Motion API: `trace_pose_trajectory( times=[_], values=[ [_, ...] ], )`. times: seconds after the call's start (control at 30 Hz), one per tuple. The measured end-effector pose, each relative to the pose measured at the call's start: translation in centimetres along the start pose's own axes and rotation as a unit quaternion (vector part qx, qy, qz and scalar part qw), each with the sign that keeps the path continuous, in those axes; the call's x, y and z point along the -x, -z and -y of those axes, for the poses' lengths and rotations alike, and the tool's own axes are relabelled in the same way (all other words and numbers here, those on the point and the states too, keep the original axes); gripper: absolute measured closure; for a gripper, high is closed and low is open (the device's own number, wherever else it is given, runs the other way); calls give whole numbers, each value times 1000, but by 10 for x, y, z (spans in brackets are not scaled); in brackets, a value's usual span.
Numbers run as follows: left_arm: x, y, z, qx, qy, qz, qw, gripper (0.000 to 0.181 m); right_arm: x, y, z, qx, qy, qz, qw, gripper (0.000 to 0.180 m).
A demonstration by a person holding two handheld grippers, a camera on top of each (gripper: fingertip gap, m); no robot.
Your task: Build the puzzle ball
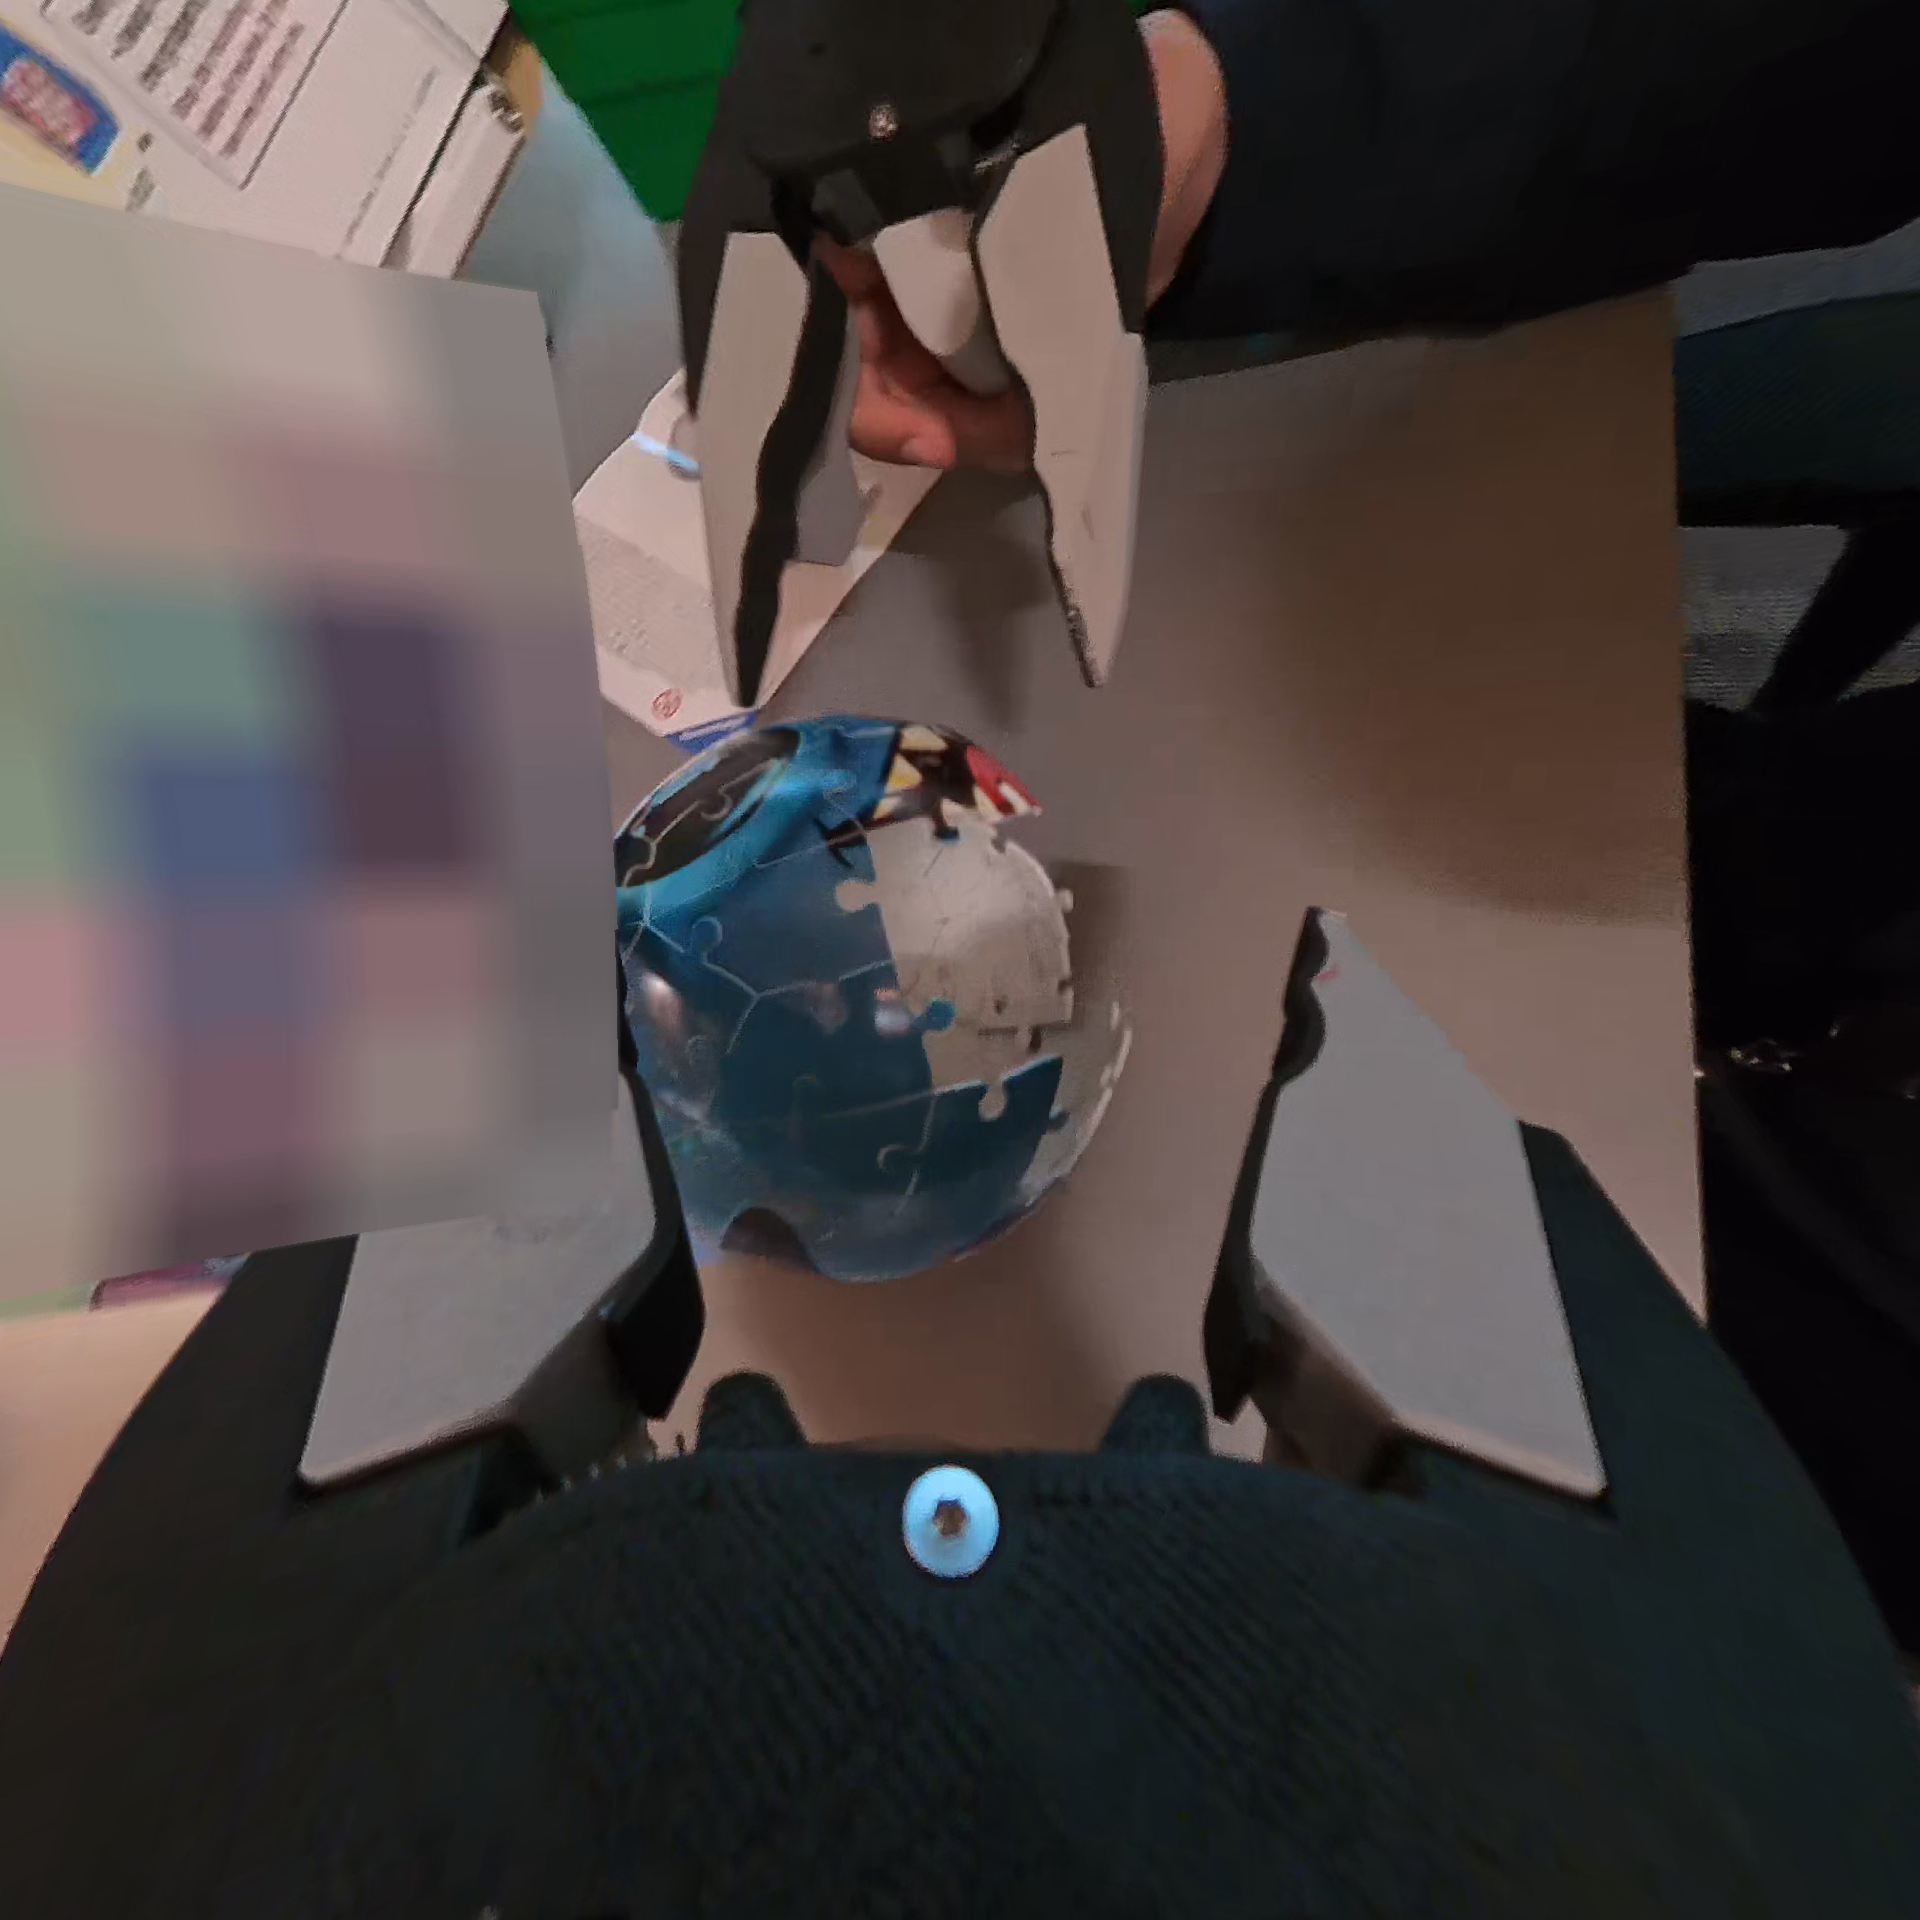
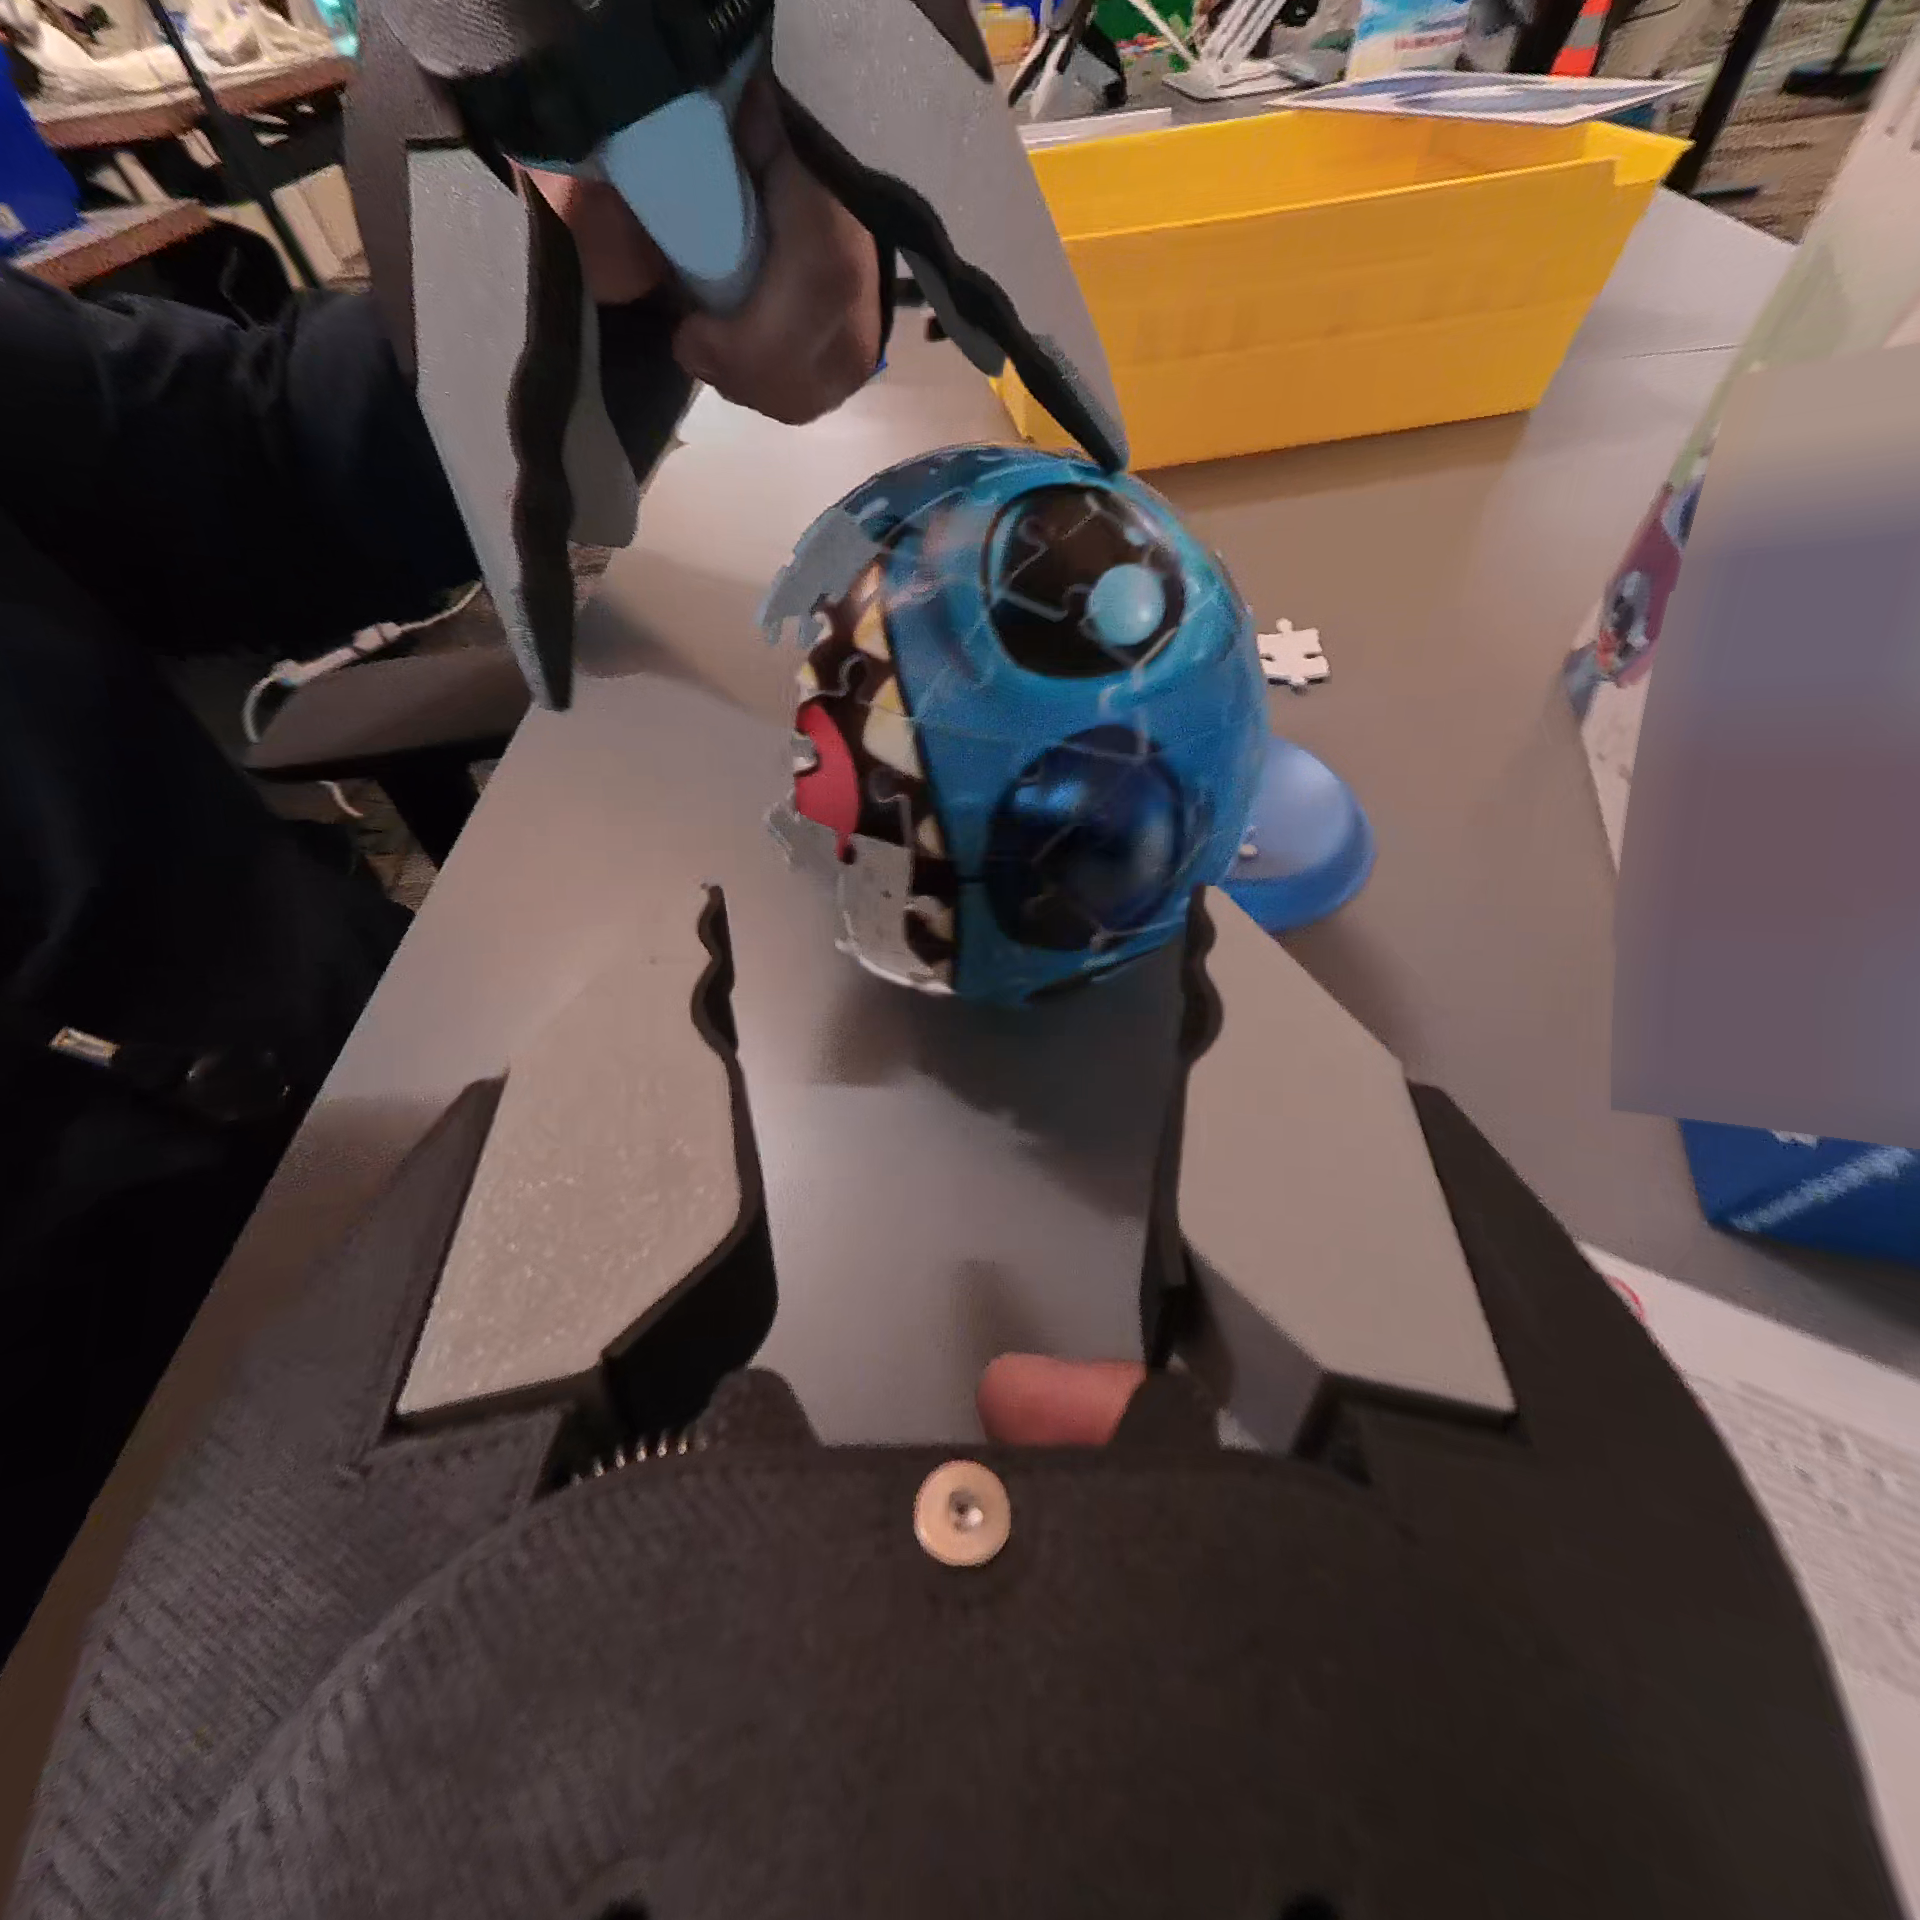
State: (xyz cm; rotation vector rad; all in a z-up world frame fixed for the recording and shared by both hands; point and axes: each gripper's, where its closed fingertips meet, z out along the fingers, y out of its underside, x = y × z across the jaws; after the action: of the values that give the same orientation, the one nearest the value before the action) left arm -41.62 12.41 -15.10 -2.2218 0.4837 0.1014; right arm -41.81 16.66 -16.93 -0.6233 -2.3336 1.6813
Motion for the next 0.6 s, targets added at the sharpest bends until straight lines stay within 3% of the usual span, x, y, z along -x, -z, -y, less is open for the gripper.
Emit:
trace_pose_trajectory(
  times=[0.2, 0.3, 0.6],
  values=[
    [-16, -16, 22, -12, -10, -67, 998, 55, 0, 32, 37, -59, 9, -31, 998, 97],
    [-23, -17, 27, -28, -11, -78, 997, 55, -18, 25, 48, -53, 6, -101, 993, 106],
    [-49, 4, 29, -80, 7, -98, 992, 67, 0, -24, 35, 8, -17, -36, 999, 97]
  ],
)
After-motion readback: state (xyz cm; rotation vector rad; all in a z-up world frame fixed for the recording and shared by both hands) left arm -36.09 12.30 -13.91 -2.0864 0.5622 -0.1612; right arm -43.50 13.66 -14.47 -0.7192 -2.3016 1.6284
